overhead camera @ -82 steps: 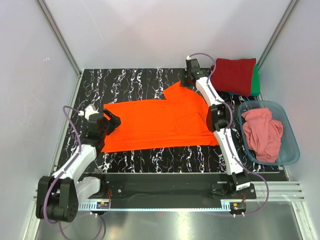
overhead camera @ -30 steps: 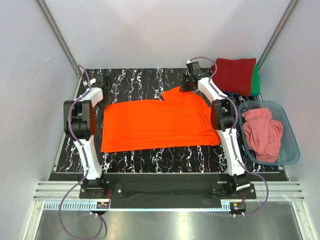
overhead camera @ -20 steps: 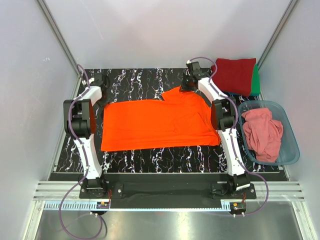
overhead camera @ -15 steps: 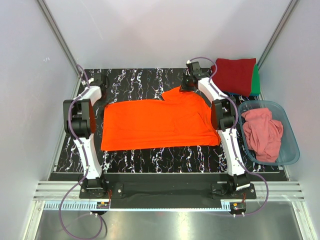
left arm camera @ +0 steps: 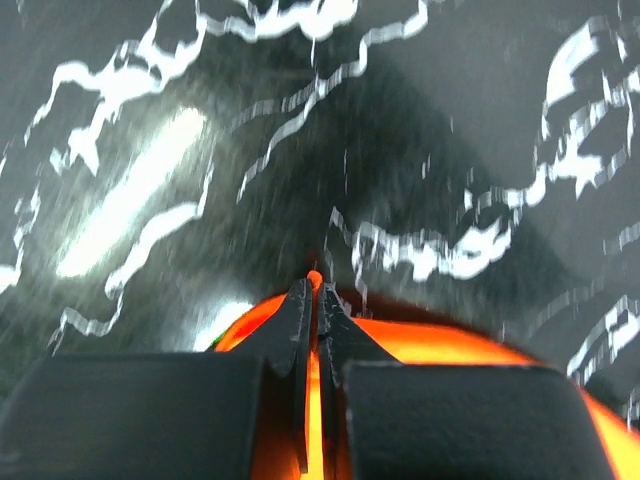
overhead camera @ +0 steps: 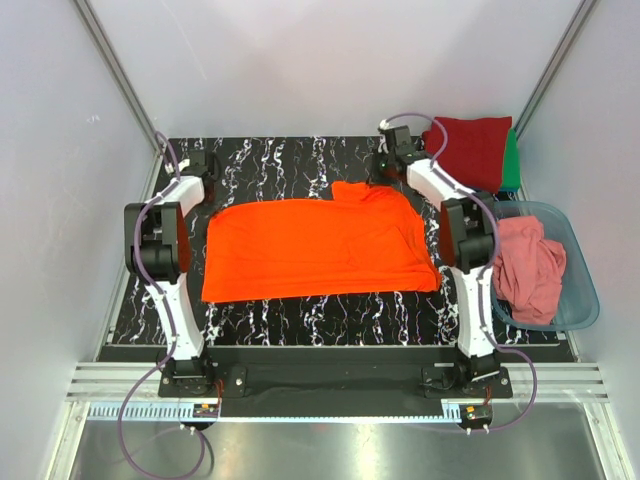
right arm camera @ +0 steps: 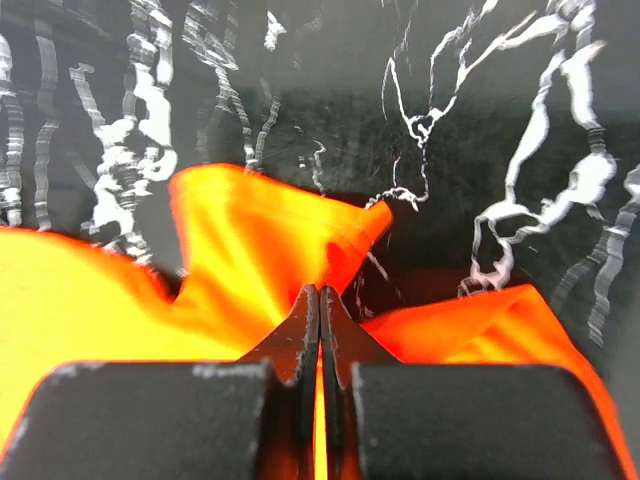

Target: Fold and stack the t-shirts

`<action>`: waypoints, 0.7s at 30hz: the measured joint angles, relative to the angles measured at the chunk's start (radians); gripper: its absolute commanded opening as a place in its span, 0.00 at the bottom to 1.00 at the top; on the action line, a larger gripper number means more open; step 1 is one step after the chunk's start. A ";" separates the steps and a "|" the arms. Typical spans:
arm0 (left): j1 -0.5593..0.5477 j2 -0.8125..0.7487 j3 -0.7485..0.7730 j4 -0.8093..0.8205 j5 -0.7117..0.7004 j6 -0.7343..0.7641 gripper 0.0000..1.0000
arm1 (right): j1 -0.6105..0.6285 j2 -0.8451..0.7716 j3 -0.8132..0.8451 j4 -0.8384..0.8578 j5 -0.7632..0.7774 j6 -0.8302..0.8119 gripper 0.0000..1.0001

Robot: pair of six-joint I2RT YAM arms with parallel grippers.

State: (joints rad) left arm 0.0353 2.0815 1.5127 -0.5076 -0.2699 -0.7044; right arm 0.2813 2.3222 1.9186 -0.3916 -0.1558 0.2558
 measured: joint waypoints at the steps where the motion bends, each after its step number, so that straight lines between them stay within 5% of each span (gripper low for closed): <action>1: -0.005 -0.026 -0.025 0.004 0.000 0.000 0.00 | 0.000 -0.037 -0.036 0.018 0.007 -0.007 0.00; 11: -0.024 -0.367 -0.283 0.108 0.008 0.022 0.00 | 0.000 -0.379 -0.324 0.155 0.024 -0.039 0.00; 21: -0.024 -0.585 -0.557 0.146 0.016 0.025 0.00 | 0.015 -0.808 -0.788 0.185 0.050 0.002 0.00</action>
State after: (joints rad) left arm 0.0116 1.4967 0.9558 -0.3614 -0.2535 -0.6796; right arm 0.2962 1.5146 1.1305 -0.2066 -0.1055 0.2577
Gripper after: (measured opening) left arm 0.016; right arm 0.011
